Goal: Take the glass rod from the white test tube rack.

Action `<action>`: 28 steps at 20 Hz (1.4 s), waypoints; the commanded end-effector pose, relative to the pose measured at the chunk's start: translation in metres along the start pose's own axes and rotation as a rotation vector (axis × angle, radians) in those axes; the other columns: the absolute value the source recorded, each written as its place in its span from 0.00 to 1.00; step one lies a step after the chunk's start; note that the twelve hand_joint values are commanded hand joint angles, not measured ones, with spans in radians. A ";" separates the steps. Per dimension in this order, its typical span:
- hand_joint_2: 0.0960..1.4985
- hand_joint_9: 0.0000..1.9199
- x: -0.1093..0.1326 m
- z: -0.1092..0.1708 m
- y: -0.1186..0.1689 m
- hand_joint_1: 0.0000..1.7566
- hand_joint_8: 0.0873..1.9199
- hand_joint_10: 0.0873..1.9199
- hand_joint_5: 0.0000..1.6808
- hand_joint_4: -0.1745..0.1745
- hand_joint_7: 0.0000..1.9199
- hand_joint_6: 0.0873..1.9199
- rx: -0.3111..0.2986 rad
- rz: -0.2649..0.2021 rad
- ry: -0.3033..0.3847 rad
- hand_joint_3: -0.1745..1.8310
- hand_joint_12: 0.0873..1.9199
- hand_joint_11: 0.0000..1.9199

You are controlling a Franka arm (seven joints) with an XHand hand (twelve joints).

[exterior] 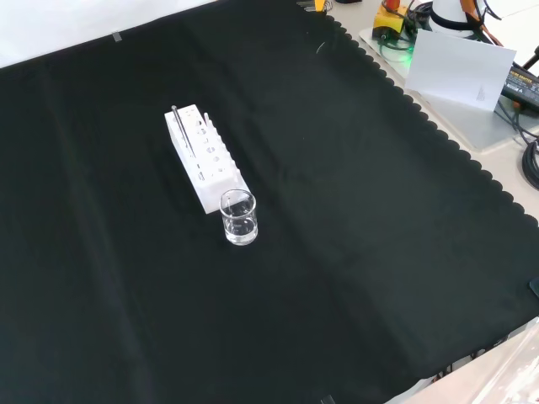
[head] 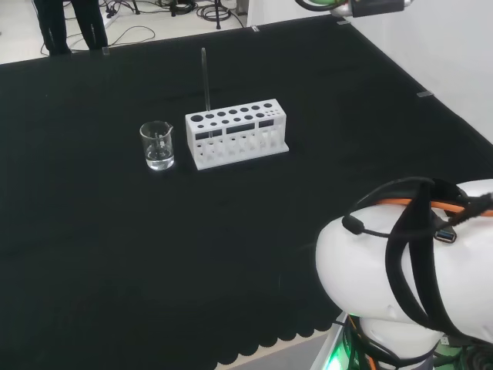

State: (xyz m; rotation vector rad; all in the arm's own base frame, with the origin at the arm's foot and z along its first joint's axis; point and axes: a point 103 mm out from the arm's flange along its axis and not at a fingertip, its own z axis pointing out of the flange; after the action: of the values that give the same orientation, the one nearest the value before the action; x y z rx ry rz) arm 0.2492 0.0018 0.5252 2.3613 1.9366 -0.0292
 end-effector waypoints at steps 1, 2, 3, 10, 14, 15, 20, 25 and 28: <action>0.55 0.15 0.011 0.003 0.031 0.34 0.45 0.45 0.10 0.05 0.05 0.00 0.002 -0.051 0.017 0.33 0.73 0.11; 0.55 0.15 0.011 0.004 0.037 0.34 0.45 0.45 0.11 0.05 0.06 0.00 0.004 -0.054 0.024 0.33 0.73 0.11; 0.55 0.16 0.010 0.006 0.042 0.34 0.45 0.44 0.11 0.05 0.06 0.00 0.010 -0.060 0.024 0.33 0.73 0.12; 0.55 0.23 0.006 0.014 0.079 0.34 0.44 0.42 0.12 0.03 0.08 0.00 0.023 -0.085 0.034 0.34 0.71 0.19; 0.55 0.23 0.013 0.017 0.105 0.34 0.44 0.42 0.13 0.03 0.09 0.00 0.024 -0.099 0.028 0.34 0.70 0.20; 0.55 0.24 0.015 0.018 0.112 0.34 0.44 0.42 0.13 0.03 0.09 0.00 0.026 -0.102 0.024 0.34 0.70 0.20; 0.54 0.24 0.025 0.029 0.147 0.35 0.44 0.42 0.13 0.03 0.11 0.00 0.032 -0.109 0.006 0.34 0.70 0.20; 0.53 0.28 0.037 0.047 0.177 0.37 0.44 0.41 0.17 0.01 0.16 0.00 0.037 -0.128 0.007 0.34 0.70 0.21; 0.53 0.29 0.044 0.057 0.196 0.37 0.44 0.41 0.20 0.01 0.18 0.00 0.049 -0.134 0.020 0.34 0.70 0.22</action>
State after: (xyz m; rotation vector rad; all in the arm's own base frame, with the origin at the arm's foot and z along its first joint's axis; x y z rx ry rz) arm 0.4099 -0.0031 0.4851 2.2941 2.1045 -0.0951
